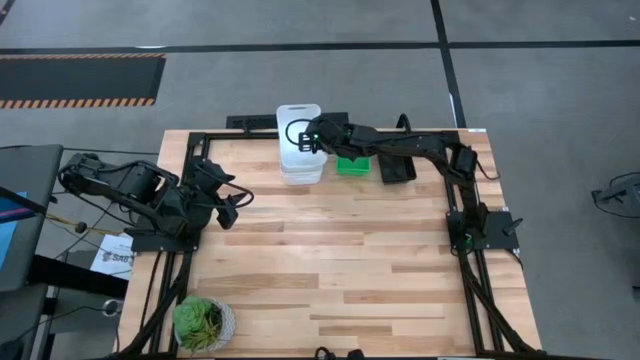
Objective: Stack baskets by color
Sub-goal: Stack the bottom white bin into the top white bin
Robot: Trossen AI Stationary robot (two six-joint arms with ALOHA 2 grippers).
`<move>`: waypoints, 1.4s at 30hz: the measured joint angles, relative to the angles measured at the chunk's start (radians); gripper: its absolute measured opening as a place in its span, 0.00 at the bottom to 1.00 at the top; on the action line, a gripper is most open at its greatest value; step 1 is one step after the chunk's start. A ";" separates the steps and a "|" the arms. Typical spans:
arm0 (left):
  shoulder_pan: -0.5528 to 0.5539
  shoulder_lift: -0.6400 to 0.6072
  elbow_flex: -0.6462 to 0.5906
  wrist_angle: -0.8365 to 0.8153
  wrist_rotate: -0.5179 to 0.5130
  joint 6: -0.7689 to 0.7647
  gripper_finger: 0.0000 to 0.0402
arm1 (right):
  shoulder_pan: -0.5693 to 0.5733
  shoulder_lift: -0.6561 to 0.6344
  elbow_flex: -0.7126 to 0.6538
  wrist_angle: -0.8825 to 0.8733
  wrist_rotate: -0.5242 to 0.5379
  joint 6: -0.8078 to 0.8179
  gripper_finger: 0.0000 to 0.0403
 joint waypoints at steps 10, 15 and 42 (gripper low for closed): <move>0.000 0.000 0.000 0.000 -0.002 0.000 0.64 | -0.004 0.000 0.000 -0.027 -0.003 0.006 0.00; 0.000 0.000 0.000 0.000 -0.002 0.000 0.64 | -0.004 0.000 0.000 -0.027 -0.004 0.008 0.00; 0.000 0.000 0.000 0.000 -0.002 0.001 0.64 | -0.004 0.000 -0.001 -0.031 -0.033 0.016 0.01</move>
